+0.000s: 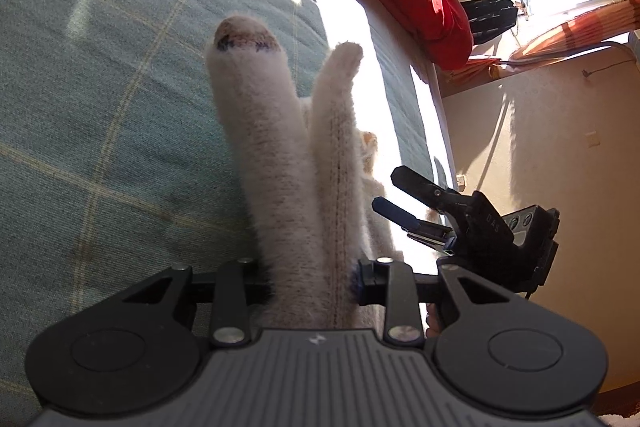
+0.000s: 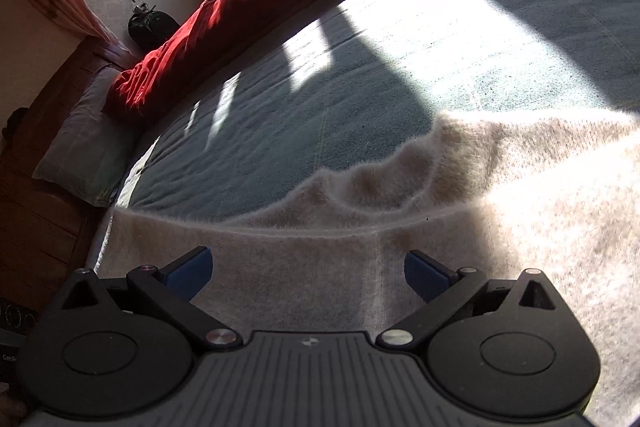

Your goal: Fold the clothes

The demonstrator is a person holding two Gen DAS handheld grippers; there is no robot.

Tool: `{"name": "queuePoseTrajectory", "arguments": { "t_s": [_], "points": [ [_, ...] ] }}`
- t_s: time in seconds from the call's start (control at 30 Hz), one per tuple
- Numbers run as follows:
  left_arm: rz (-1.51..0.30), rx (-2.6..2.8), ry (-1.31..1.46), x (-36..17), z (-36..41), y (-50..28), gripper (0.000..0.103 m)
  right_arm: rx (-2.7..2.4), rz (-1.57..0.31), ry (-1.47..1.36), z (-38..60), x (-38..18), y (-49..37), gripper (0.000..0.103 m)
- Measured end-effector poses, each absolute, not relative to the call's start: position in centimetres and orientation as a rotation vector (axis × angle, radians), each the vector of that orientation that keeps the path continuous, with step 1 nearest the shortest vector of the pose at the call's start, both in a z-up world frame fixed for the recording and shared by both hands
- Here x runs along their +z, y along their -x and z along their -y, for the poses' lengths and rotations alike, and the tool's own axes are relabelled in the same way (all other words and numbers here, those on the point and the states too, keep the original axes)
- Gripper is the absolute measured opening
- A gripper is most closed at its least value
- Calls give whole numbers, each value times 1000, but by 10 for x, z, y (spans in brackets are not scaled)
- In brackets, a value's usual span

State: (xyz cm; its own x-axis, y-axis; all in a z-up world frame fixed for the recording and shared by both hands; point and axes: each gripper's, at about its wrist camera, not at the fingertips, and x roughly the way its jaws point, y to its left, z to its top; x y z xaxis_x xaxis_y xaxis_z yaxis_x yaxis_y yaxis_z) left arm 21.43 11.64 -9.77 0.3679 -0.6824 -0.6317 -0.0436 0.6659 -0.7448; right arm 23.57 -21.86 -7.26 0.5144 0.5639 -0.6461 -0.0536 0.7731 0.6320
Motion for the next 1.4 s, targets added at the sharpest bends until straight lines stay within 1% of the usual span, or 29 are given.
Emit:
{"name": "queuePoseTrajectory", "arguments": {
  "t_s": [0.13, 0.2, 0.6, 0.87, 0.97, 1.13, 1.3, 1.4],
  "points": [
    [-1137, -450, 747, -91, -110, -215, 31, 434, -1030, -673, 233, -72, -202, 103],
    [-1140, -438, 739, -88, -107, -215, 31, 421, -1063, -686, 235, -80, -188, 103],
    [-1140, -374, 637, -70, -86, -211, 31, 348, -1081, -746, 230, -86, -122, 103],
    [-1128, -364, 589, -62, -77, -204, 31, 308, -1119, -690, 212, -100, -68, 103],
    [-1122, -367, 591, -60, -77, -204, 31, 310, -1108, -692, 211, -91, -68, 103],
    [-1123, -365, 589, -58, -74, -206, 31, 338, -986, -686, 220, -66, -97, 103],
    [-1126, -357, 598, -57, -72, -208, 31, 335, -978, -688, 220, -74, -135, 103],
    [-1132, -352, 592, -56, -70, -206, 31, 315, -1010, -661, 217, -86, -134, 103]
  ]
}}
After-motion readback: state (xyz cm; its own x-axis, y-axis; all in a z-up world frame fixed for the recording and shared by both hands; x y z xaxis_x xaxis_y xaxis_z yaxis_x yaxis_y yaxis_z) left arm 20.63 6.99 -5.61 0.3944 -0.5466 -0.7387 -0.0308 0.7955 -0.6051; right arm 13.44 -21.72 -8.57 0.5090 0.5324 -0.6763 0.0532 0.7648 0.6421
